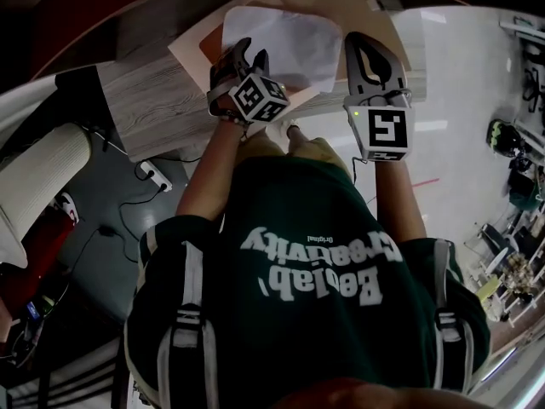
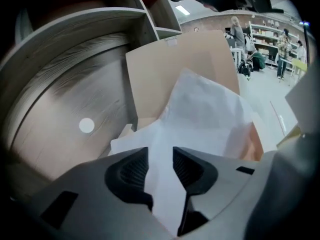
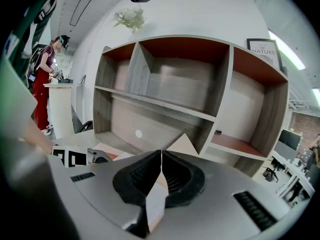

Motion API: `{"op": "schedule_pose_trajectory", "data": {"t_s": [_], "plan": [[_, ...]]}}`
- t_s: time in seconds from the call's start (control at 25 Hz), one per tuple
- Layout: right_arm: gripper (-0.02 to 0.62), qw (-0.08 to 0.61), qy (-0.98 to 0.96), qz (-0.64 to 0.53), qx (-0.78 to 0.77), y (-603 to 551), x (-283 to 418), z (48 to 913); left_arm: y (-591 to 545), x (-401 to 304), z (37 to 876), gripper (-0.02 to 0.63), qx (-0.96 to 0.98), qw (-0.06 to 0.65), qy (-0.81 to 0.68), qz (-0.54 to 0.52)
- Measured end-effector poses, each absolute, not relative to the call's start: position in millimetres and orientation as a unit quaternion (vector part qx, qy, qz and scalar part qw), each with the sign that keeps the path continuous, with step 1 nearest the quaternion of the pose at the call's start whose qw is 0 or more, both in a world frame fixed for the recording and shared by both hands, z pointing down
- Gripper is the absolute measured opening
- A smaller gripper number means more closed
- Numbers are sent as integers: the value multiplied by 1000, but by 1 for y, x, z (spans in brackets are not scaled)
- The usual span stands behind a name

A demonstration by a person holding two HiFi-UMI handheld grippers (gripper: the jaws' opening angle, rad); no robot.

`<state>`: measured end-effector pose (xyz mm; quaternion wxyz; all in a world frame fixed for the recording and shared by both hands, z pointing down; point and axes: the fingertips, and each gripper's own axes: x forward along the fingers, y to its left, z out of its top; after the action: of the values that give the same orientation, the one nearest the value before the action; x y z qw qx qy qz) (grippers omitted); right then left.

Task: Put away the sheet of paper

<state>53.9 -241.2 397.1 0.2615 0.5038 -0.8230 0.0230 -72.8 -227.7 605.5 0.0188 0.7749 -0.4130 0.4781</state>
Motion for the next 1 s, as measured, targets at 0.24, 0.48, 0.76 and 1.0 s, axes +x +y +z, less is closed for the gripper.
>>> {"op": "schedule_pose_trajectory", "data": {"t_s": [0.24, 0.48, 0.76, 1.0], "plan": [[35, 273, -806, 35, 524, -242, 78, 406, -234, -21, 625, 20, 819, -3, -342, 461], [35, 282, -796, 47, 533, -238, 92, 415, -230, 11, 662, 20, 833, -16, -248, 493], [35, 283, -794, 51, 536, -240, 95, 419, -237, 5, 671, 19, 823, 150, -339, 431], [35, 285, -801, 46, 524, -241, 80, 418, -245, 1, 670, 19, 801, 224, -404, 382]]}}
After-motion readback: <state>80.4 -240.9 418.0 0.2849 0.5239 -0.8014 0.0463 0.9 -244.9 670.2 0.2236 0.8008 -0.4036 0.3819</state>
